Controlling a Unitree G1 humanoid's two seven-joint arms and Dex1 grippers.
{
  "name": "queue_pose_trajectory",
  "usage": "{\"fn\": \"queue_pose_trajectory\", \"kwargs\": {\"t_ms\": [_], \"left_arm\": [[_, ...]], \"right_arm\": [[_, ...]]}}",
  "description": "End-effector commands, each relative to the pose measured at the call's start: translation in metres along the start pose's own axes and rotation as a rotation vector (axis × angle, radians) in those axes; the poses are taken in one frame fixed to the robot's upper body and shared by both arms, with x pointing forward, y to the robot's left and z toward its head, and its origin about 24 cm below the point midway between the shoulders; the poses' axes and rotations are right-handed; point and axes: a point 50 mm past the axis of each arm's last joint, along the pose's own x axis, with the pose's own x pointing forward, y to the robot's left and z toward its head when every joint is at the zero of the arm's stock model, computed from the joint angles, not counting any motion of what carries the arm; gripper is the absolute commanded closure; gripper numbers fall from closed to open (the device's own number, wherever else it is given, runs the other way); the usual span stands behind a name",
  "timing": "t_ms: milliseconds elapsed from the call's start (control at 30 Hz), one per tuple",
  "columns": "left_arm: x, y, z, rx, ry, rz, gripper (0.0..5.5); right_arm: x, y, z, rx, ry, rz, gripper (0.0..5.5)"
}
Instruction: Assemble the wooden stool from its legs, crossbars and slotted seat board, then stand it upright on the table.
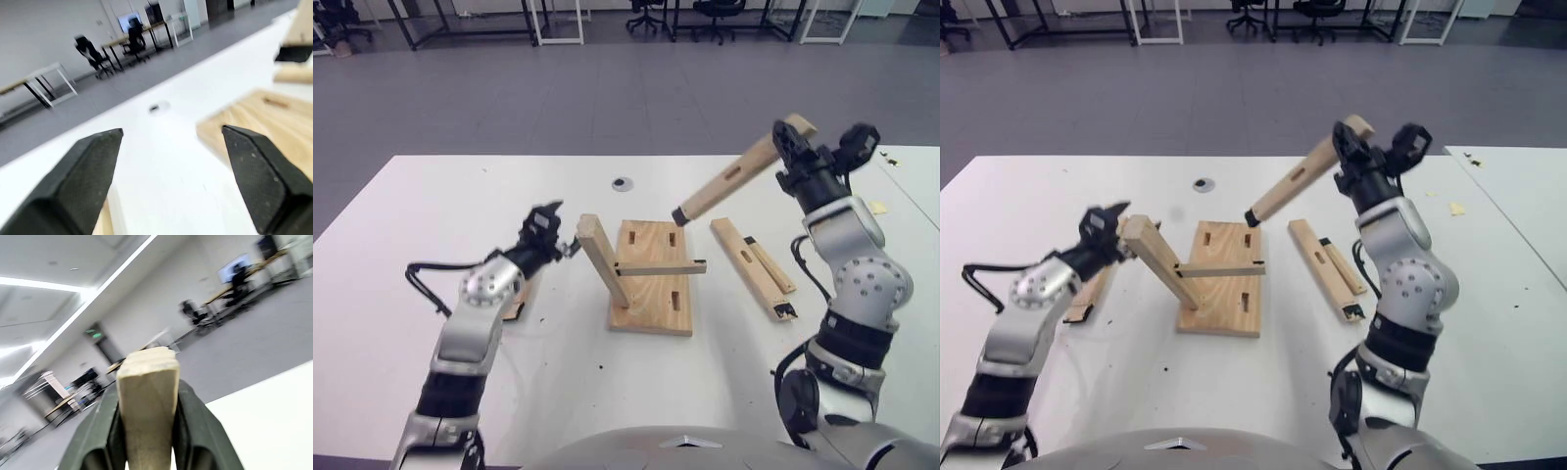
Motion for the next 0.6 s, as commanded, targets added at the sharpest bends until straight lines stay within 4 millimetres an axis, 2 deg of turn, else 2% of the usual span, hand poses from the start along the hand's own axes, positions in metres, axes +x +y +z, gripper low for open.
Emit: {"fn": "queue_pose_trajectory", "kwargs": {"t_ms": [33, 100, 267, 367, 467, 567, 600], "left_arm": [[-0.021, -0.019, -0.027, 0.057, 0.195, -0.059, 1.78], [-0.02, -0.028, -0.031, 0.049, 0.235, -0.105, 1.78], [-0.008, -0.046, -0.037, 0.008, 0.327, -0.222, 1.78], [-0.002, -0.054, -0.041, 0.014, 0.376, -0.273, 1.78], [0.006, -0.059, -0.034, -0.019, 0.352, -0.282, 1.78], [0.008, -0.053, -0.031, -0.016, 0.344, -0.242, 1.78], [0.006, -0.049, -0.029, -0.011, 0.34, -0.223, 1.78]], "right_arm": [[-0.013, -0.023, 0.001, -0.034, -0.048, -0.153, 4.49], [-0.013, -0.03, -0.01, -0.05, -0.015, -0.186, 4.49], [0.001, -0.033, -0.066, -0.065, 0.122, -0.174, 4.49], [0.01, -0.031, -0.086, -0.056, 0.142, -0.159, 4.49], [0.02, -0.026, -0.091, -0.062, 0.124, -0.129, 4.49], [0.023, -0.023, -0.073, -0.102, 0.057, -0.086, 4.49], [0.022, -0.021, -0.062, -0.107, 0.026, -0.065, 4.49]]}}
